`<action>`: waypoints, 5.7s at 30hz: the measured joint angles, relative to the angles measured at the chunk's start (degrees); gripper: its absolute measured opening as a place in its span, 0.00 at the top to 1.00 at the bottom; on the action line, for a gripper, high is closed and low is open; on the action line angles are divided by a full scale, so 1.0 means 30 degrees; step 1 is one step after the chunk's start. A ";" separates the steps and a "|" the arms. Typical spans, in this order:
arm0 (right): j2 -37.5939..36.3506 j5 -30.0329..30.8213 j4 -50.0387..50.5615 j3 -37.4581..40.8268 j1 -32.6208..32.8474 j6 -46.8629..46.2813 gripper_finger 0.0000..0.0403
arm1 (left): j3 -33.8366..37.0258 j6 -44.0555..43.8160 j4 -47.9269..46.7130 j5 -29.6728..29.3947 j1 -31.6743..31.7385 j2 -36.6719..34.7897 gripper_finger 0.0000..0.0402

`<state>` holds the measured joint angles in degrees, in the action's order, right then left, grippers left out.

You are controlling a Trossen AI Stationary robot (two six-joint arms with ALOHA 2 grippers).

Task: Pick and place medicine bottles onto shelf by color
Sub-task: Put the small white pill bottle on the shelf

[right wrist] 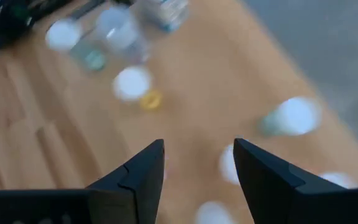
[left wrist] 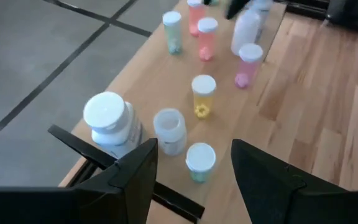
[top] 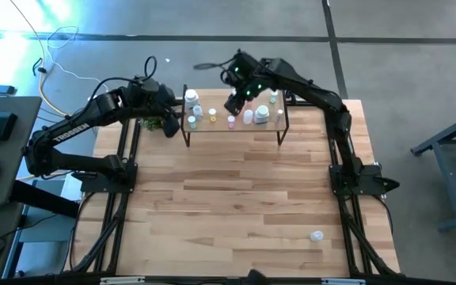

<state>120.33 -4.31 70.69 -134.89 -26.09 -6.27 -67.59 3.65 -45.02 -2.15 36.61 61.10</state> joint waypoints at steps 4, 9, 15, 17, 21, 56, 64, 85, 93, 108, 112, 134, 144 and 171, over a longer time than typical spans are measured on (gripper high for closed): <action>-0.0065 0.0479 0.1056 0.0007 0.1357 -0.0476 0.54 | 0.0446 0.0011 -0.0003 0.0005 -0.0405 0.0000 0.51; -0.0073 0.2296 0.2171 0.0015 0.3143 -0.1043 0.54 | 0.0910 0.0076 -0.0123 0.0007 -0.0738 0.0012 0.51; -0.0143 0.4205 0.2557 0.0015 0.4973 -0.2234 0.54 | 0.1025 0.0514 -0.0065 0.0000 -0.1121 0.0000 0.51; -0.0237 0.4756 0.2684 0.0017 0.5424 -0.2679 0.54 | 0.1025 0.0515 -0.0072 0.0007 -0.1132 0.0000 0.51; -0.0328 0.5440 0.3705 0.0015 0.6251 -0.3978 0.54 | 0.1025 0.0514 -0.0072 0.0007 -0.1139 0.0000 0.51; -0.5143 0.5813 0.6420 0.9784 1.4020 -1.8249 0.54 | 0.1025 0.0361 -0.0289 0.0568 -0.5136 0.0000 0.51; -0.7797 0.3690 0.6428 1.3141 1.5889 -2.1838 0.54 | 0.1025 0.0355 -0.0276 0.0570 -0.5387 0.0000 0.51; -1.0652 -0.0323 0.4777 1.8716 2.1738 -2.4711 0.39 | 0.1025 -0.2669 0.0015 0.0495 -0.5387 0.0000 0.51; -1.0652 -0.0697 0.2931 1.9876 2.3351 -2.5476 0.39 | 0.1025 -0.4910 0.0001 0.0495 -0.5387 0.0000 0.51; -1.0652 -0.1173 -0.1376 2.3013 2.5405 -2.5993 0.39 | 0.1025 -0.6273 -0.0008 0.0488 -0.5396 0.0000 0.51; -1.0652 -0.1182 -0.2469 2.4015 2.5715 -2.6336 0.39 | 0.1025 -0.6670 -0.0014 0.0435 -0.5578 0.0000 0.51; -1.0644 -0.1294 -0.5954 2.6425 2.6250 -2.7261 0.65 | 0.1025 -0.7234 -0.0019 -0.1588 -0.7386 0.0000 0.51; -1.0630 -0.1948 -0.6142 2.6267 2.5736 -2.7261 0.72 | 0.1025 -0.7180 -0.0014 -0.1583 -0.7383 0.0000 0.51; -1.0630 0.1479 -0.6228 1.9530 1.7136 -2.4051 0.72 | 0.1025 -0.3814 -0.0072 -0.1486 -0.5651 0.0000 0.51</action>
<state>88.44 0.13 52.01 -76.30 25.32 -78.42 -64.51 -7.79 -45.23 -6.61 19.65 61.10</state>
